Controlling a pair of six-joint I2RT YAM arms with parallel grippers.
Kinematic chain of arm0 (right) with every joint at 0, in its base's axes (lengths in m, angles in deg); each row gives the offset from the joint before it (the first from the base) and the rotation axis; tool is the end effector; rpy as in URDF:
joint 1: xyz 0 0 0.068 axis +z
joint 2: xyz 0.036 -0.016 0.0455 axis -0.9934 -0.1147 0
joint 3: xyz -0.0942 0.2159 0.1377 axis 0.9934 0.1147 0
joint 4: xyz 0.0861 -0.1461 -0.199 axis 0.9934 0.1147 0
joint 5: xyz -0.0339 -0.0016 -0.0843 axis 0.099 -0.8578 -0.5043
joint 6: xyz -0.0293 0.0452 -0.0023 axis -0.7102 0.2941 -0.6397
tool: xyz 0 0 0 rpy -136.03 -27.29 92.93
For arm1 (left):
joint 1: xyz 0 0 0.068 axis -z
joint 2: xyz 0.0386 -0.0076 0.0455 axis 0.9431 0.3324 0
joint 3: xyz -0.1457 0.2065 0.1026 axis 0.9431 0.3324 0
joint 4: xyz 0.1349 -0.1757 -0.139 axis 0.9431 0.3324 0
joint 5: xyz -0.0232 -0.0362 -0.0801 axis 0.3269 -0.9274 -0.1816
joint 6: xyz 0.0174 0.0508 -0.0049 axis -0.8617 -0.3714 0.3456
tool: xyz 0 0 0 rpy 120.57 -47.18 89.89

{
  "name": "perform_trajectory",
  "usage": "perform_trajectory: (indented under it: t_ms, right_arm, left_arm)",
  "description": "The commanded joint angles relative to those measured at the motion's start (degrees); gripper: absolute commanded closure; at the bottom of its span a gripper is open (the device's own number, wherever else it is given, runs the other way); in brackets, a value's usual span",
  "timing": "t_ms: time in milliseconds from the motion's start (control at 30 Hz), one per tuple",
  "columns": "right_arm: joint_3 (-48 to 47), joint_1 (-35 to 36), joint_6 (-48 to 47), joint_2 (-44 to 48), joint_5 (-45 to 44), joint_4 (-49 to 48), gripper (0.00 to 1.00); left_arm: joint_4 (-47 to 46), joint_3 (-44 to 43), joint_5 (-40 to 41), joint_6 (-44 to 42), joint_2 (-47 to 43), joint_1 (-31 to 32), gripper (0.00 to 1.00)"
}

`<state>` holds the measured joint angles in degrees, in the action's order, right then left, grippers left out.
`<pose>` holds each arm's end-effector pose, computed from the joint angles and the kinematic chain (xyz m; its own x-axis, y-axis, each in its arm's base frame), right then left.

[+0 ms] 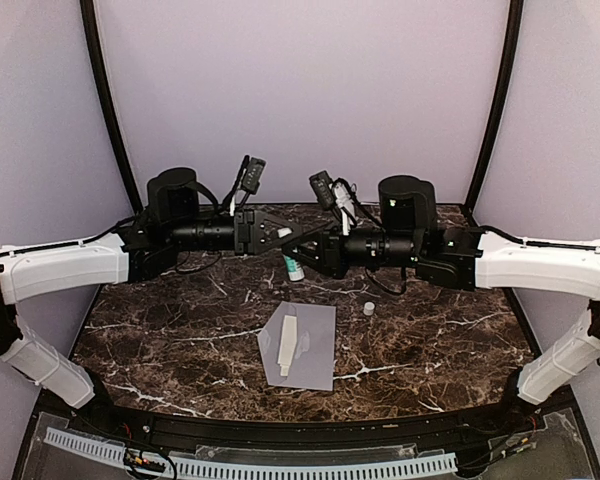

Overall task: Place the letter into the envelope and seal it
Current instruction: Adjust the solid glue.

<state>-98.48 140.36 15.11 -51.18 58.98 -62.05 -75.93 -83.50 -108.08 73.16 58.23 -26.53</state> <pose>0.1788 0.2935 0.3338 -0.4170 -0.0549 -0.9073 -0.8676 0.3215 0.3793 0.2222 -0.2459 0.3398 -0.5311 -0.0765 -0.8439 0.8378 0.1016 -0.5365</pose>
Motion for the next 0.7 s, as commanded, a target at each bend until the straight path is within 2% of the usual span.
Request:
perform_trajectory:
  t_ms: [0,167,233,333,467,567,667]
  right_arm:
    - [-1.6,-0.2,-0.6,0.3,-1.7,-2.7,0.96]
    - [-0.3,-0.2,-0.1,1.3,-3.4,-4.5,0.92]
    - [0.5,-0.2,0.2,2.1,-4.0,-5.7,0.81]
    - [2.4,-0.2,0.9,3.5,-4.7,-8.3,0.56]
    - [6.1,-0.3,3.5,6.1,-7.7,-13.7,0.35]
    - [11.2,-0.1,7.4,8.1,-10.6,-21.9,0.27]
    - [14.8,0.2,10.4,8.7,-10.7,-30.3,0.26]
  left_arm:
    - [-1.4,-1.3,-1.3,0.3,-0.1,0.5,0.76]
    - [-2.3,-1.1,-0.9,1.1,-0.4,0.5,0.89]
    - [-3.3,-0.9,-0.6,1.8,-0.6,0.4,0.93]
    - [-7.1,0.0,0.5,3.7,-1.5,0.5,0.97]
    - [-13.6,1.6,4.0,6.4,-3.2,0.5,1.0]
    - [-18.5,2.9,7.7,8.0,-4.6,0.4,1.0]
    - [-22.6,4.8,14.1,9.6,-6.1,0.4,1.0]
